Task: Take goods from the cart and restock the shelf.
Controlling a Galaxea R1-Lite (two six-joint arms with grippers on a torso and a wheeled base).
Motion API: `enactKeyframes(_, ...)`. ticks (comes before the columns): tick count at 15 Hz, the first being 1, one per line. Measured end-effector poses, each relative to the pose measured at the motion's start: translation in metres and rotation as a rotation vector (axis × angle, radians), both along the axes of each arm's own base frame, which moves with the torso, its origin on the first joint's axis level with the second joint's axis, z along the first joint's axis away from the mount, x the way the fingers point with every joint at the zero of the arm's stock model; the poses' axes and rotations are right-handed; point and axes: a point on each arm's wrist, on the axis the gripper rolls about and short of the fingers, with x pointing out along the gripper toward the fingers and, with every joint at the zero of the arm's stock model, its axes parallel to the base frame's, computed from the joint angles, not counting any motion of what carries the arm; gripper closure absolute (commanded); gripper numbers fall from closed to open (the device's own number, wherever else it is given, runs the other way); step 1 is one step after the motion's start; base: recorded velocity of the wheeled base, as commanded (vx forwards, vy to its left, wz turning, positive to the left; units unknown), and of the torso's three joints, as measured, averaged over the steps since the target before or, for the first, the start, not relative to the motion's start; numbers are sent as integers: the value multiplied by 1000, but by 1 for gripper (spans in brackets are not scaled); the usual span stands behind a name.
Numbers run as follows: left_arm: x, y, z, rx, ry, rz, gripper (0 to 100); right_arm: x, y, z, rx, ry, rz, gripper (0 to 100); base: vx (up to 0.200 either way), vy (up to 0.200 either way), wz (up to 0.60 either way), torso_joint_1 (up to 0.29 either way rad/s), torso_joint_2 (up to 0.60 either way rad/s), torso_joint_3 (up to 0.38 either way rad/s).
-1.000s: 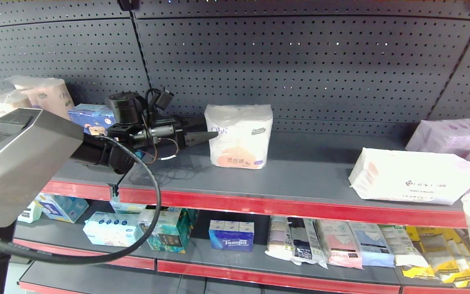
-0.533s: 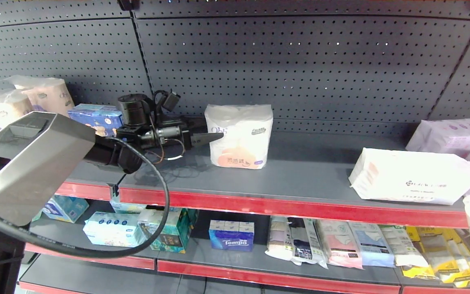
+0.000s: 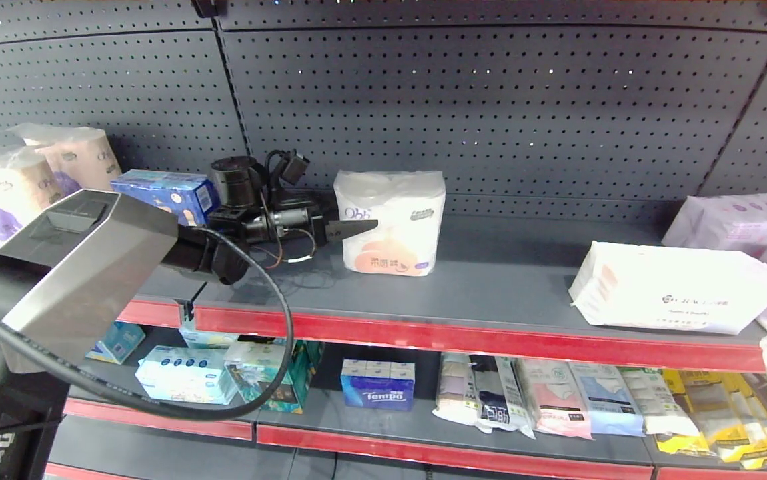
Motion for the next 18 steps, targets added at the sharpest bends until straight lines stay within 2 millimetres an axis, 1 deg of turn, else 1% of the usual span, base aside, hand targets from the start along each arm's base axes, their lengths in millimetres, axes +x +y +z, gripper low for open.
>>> enactKeyframes(7,12,-9,-3,-9,-34,-14,0,-2,0,1,-4,-13,-14,100,0,0,0,0,0,0)
enactKeyframes(14,12,-20,-9,-8,-28,-37,0,-2,0,1,-3,-12,-14,100,0,0,0,0,0,0)
enactKeyframes(18,14,-22,-10,-9,-29,-41,0,-2,0,1,-3,-12,-14,100,0,0,0,0,0,0)
